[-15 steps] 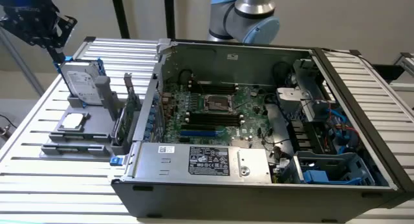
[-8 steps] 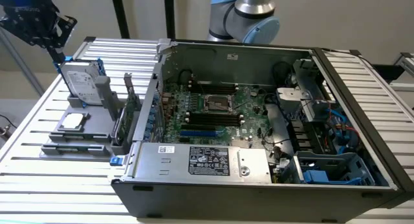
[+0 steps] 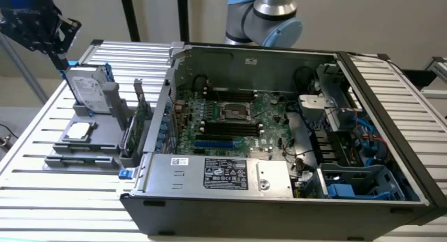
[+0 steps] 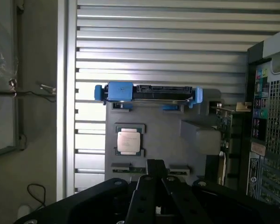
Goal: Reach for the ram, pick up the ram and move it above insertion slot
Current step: 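Reach for the ram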
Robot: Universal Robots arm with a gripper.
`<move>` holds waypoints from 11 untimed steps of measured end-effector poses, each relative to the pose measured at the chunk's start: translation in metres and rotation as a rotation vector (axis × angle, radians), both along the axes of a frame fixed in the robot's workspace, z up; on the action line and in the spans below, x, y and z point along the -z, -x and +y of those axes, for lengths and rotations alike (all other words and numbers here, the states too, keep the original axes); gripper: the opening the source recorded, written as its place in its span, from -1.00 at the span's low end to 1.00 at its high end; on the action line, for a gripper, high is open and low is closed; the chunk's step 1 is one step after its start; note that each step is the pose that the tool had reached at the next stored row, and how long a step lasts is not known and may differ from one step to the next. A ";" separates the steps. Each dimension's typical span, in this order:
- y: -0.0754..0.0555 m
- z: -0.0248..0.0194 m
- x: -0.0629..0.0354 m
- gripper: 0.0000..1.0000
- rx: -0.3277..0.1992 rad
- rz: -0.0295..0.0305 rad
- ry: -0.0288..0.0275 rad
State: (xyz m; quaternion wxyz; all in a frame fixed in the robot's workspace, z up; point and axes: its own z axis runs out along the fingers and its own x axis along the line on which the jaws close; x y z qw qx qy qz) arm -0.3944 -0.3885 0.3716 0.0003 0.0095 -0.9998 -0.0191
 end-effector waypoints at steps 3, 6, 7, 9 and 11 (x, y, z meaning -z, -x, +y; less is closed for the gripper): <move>0.000 -0.0138 0.0000 -0.79 0.000 -0.0001 0.0000; 0.000 -0.0272 0.0001 -0.79 0.000 -0.0001 0.0000; 0.000 -0.0314 0.0001 -0.79 0.000 -0.0002 0.0000; 0.000 -0.0398 0.0002 -0.79 0.000 0.0000 0.0000; 0.000 -0.0481 0.0005 -0.79 0.000 -0.0001 0.0000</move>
